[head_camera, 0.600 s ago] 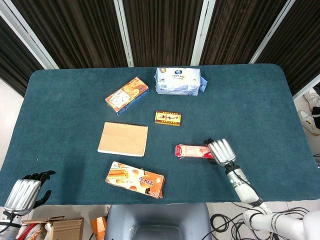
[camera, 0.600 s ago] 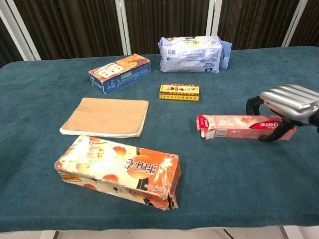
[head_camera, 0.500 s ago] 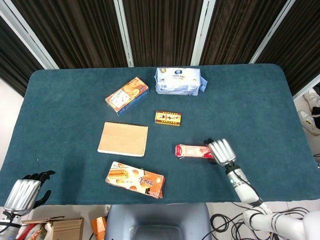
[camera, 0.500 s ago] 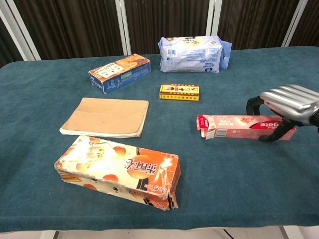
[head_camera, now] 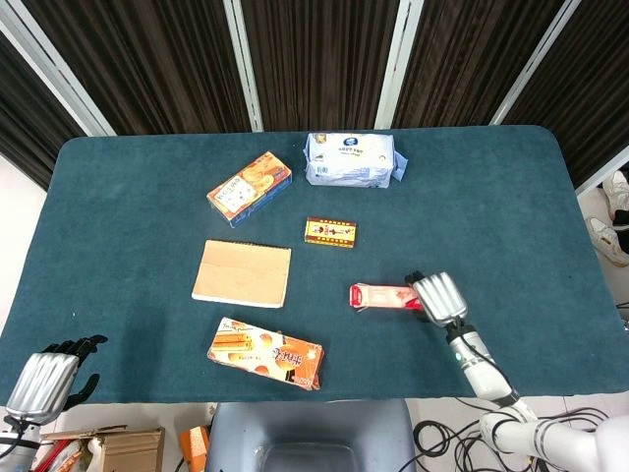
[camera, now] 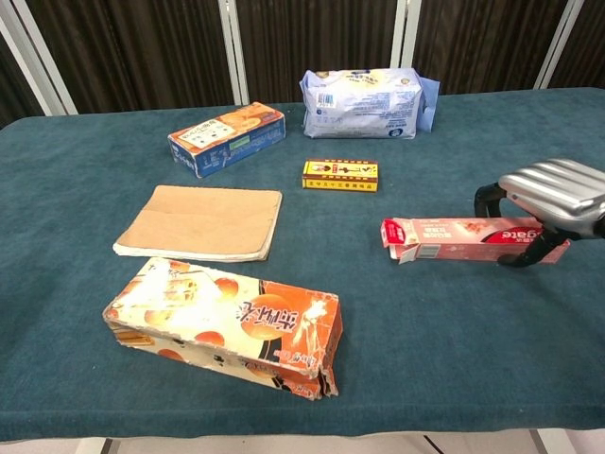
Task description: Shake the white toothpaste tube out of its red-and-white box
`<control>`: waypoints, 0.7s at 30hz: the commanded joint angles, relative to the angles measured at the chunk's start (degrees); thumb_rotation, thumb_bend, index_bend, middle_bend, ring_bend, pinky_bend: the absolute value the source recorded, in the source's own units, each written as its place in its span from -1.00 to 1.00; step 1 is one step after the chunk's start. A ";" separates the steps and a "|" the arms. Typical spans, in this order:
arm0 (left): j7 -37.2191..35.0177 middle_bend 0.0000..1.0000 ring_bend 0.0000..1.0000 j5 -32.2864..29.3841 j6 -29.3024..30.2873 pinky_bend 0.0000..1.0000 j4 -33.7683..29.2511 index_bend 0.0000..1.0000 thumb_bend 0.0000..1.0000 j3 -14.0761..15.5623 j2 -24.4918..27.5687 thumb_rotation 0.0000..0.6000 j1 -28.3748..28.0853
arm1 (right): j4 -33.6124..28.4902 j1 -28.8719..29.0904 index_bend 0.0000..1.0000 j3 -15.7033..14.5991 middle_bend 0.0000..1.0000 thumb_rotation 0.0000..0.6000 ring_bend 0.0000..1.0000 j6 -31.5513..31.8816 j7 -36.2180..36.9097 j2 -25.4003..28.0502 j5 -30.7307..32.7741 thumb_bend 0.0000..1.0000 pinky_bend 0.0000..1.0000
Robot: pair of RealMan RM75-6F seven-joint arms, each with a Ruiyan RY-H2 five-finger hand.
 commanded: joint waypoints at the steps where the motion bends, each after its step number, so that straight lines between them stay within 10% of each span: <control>1: 0.00 -0.18 -0.18 -0.02 0.01 -0.03 -0.06 -0.38 -0.28 0.01 0.05 1.00 0.02 | 0.93 0.15 0.22 -0.13 -0.06 1.00 0.79 0.94 -0.12 -0.29 -1.07 -0.13 0.74; 7: -0.08 -0.18 -0.18 0.10 0.29 -0.03 -0.13 -0.38 -0.28 0.01 0.13 1.00 0.17 | 1.34 1.19 0.49 -0.36 0.07 1.00 0.77 5.97 -3.97 0.93 -6.32 0.30 0.74; 21: -0.02 -0.18 -0.18 0.40 0.35 -0.03 -0.29 -0.38 -0.28 0.12 0.17 1.00 0.25 | -1.55 5.17 0.54 -2.17 0.10 1.00 0.74 12.43 -17.44 9.43 -19.76 0.33 0.71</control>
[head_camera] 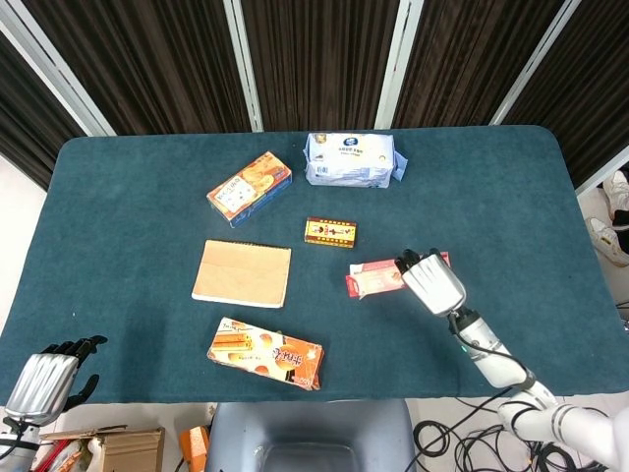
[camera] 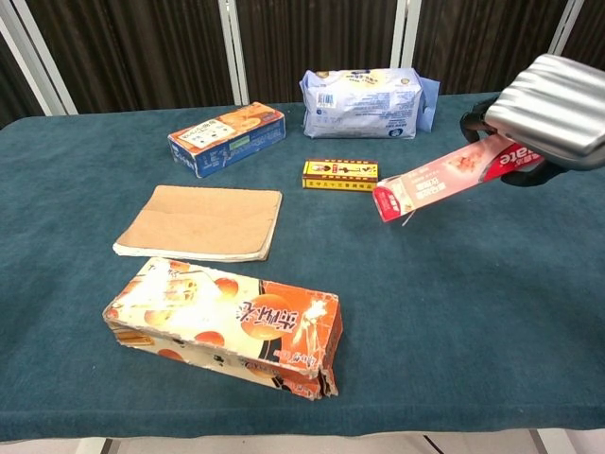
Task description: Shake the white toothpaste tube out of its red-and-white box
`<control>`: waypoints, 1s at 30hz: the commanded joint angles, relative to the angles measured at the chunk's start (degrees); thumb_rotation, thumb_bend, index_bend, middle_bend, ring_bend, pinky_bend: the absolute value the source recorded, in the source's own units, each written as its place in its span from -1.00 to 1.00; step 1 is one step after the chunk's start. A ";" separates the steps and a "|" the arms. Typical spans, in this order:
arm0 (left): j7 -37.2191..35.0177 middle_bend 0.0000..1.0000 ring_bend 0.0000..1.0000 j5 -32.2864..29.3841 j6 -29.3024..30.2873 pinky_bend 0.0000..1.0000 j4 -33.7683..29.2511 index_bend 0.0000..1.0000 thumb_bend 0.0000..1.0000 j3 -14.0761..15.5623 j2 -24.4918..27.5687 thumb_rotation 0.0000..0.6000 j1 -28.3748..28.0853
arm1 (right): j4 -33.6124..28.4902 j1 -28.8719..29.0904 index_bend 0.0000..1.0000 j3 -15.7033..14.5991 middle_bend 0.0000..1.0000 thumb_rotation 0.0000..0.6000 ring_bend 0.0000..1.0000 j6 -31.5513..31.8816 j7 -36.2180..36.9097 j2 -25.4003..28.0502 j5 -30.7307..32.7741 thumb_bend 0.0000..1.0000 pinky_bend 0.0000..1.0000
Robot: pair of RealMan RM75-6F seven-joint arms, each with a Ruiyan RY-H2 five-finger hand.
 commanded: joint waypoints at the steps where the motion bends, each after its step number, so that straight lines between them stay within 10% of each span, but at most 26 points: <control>1: 0.01 -0.18 -0.18 0.02 0.01 -0.03 0.01 -0.38 -0.28 -0.01 -0.01 1.00 0.00 | -0.05 1.45 0.54 -1.42 0.11 1.00 0.74 0.33 -0.77 2.39 -3.42 0.33 0.71; 20: -0.40 -0.18 -0.18 -0.24 0.22 -0.03 -0.07 -0.38 -0.28 -0.12 0.25 1.00 0.20 | 4.56 3.75 0.52 -3.35 0.12 1.00 0.72 2.27 -1.04 4.46 -10.73 0.33 0.70; 30: -0.17 -0.18 -0.18 -0.29 0.13 -0.03 -0.28 -0.38 -0.28 -0.09 0.30 1.00 0.24 | -13.69 0.03 0.41 -0.89 0.12 1.00 0.71 -3.21 -2.67 14.79 0.37 0.33 0.69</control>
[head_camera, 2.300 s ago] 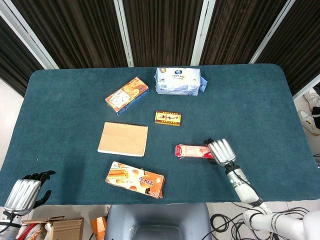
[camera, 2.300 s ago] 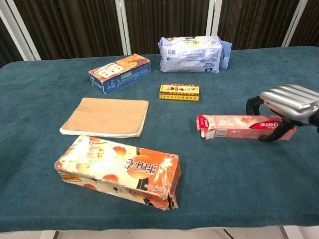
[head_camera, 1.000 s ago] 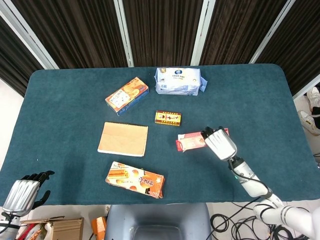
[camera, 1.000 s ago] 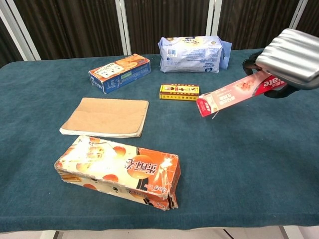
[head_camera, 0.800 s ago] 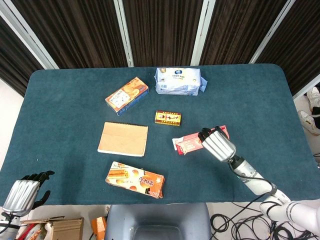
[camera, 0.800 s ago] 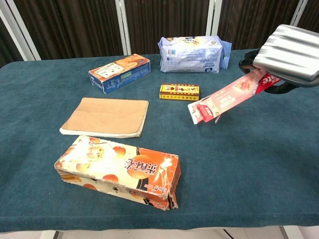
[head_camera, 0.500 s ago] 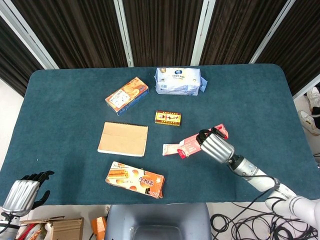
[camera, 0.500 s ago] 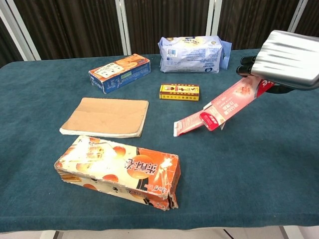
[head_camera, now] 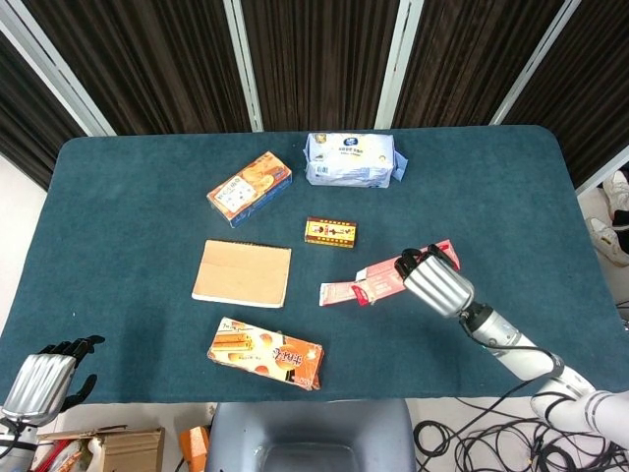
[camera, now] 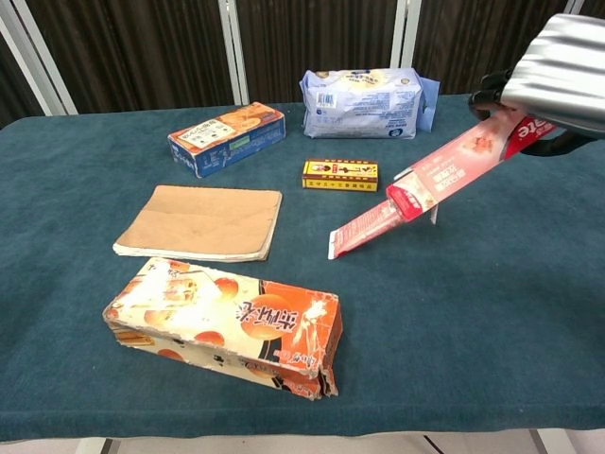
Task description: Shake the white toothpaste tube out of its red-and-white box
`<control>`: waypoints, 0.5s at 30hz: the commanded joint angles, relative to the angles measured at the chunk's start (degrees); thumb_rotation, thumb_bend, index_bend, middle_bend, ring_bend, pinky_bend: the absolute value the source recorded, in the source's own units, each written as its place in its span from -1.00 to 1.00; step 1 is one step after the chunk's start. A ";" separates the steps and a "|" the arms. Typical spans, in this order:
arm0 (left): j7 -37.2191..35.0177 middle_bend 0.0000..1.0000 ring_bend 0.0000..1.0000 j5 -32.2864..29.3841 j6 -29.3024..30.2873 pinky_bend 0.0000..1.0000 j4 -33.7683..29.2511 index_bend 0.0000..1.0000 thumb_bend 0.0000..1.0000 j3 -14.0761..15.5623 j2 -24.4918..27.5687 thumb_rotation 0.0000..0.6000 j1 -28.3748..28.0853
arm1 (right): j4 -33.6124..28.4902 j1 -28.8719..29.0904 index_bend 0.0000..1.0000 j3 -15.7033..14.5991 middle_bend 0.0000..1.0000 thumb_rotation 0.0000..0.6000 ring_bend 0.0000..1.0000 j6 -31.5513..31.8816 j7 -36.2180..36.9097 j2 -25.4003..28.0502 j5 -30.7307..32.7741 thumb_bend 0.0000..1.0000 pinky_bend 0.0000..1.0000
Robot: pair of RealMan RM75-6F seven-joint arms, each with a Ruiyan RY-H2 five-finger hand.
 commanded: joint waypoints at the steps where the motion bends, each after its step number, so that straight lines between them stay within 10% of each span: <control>1: 0.07 -0.18 -0.18 -0.02 -0.04 -0.03 -0.05 -0.38 -0.28 0.01 0.00 1.00 0.00 | -12.19 -2.62 0.40 2.02 0.12 1.00 0.71 -5.06 -1.71 6.63 9.38 0.33 0.69; 7: 0.43 -0.18 -0.18 -0.15 -0.22 -0.03 -0.15 -0.38 -0.28 0.01 -0.12 1.00 -0.03 | -22.15 -3.63 0.34 4.53 0.12 1.00 0.71 -10.10 -2.89 12.15 20.55 0.32 0.69; 15: 1.16 -0.18 -0.18 -0.29 -0.76 -0.03 -0.21 -0.38 -0.28 0.03 -0.37 1.00 -0.26 | -11.26 -3.15 0.31 5.16 0.12 1.00 0.71 -12.16 0.96 1.14 25.46 0.30 0.69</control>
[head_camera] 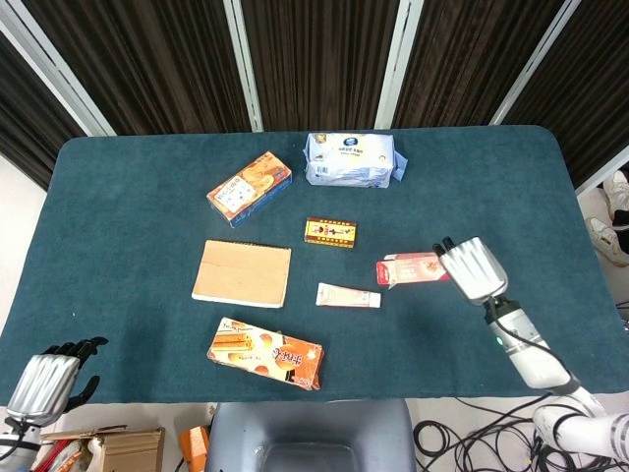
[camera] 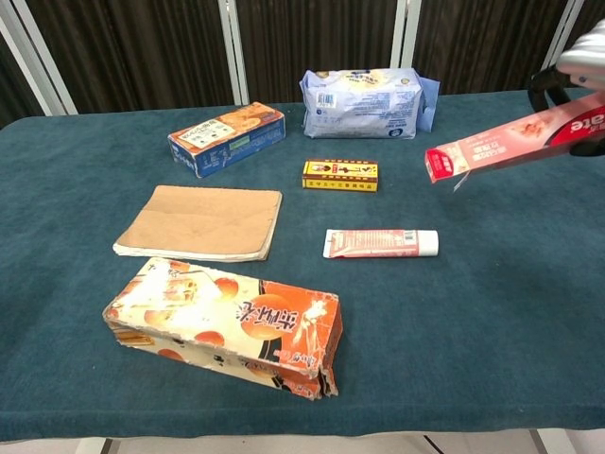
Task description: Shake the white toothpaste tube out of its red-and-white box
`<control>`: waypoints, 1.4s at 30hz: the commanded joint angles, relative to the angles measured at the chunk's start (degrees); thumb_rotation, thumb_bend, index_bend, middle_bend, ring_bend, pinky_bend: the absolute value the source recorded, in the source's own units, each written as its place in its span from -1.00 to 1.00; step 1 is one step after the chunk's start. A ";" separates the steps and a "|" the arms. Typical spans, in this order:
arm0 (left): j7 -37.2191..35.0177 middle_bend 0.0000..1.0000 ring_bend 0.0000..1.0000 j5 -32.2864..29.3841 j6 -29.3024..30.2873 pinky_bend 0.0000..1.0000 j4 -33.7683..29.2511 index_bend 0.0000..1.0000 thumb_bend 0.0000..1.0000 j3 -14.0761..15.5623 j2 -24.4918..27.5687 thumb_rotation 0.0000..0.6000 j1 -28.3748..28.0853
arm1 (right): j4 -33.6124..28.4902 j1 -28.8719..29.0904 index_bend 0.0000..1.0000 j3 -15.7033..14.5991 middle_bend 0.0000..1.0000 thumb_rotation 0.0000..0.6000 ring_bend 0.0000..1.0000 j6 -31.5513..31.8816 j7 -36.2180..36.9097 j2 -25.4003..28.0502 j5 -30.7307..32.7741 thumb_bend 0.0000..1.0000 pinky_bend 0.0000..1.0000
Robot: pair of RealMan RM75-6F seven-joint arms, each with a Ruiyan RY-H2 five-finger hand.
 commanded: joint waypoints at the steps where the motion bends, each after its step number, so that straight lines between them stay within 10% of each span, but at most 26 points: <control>1: 0.04 -0.18 -0.18 -0.07 -0.03 -0.03 0.08 -0.38 -0.28 -0.03 -0.06 1.00 -0.02 | 8.70 0.48 0.29 0.35 0.12 1.00 0.71 -3.44 3.62 -8.07 3.48 0.30 0.69; 16: 0.01 -0.18 -0.18 -0.28 -0.84 -0.03 0.29 -0.38 -0.28 -0.01 -0.17 1.00 -0.43 | 28.14 0.30 0.07 -0.53 0.07 1.00 0.71 -1.60 17.33 -23.52 1.10 -0.13 0.69; 22: 0.14 -0.18 -0.18 -0.40 -0.79 -0.03 0.34 -0.38 -0.28 -0.05 -0.22 1.00 -0.43 | 28.50 -0.41 -0.30 -1.63 -0.23 1.00 0.70 -1.14 20.95 -22.58 -0.82 -0.52 0.68; 31: 0.31 -0.18 -0.18 -0.54 -0.68 -0.03 0.20 -0.38 -0.28 -0.04 -0.14 1.00 -0.36 | 23.00 -1.97 -0.91 -2.42 -0.43 1.00 0.66 -0.27 21.32 -18.45 -1.65 -0.57 0.63; 38: 0.42 -0.18 -0.18 -0.45 -0.08 -0.02 0.18 -0.38 -0.28 -0.09 -0.09 1.00 -0.11 | 13.99 -5.99 -0.17 -3.86 -0.12 1.00 0.19 11.17 29.54 -13.34 -9.00 -0.57 0.44; 42: 0.46 -0.18 -0.18 -0.26 0.65 -0.03 0.24 -0.38 -0.28 -0.19 -0.11 1.00 0.17 | 4.43 -11.04 -0.23 -5.90 -0.18 1.00 -0.36 17.11 30.78 -8.33 -10.03 -0.57 -0.35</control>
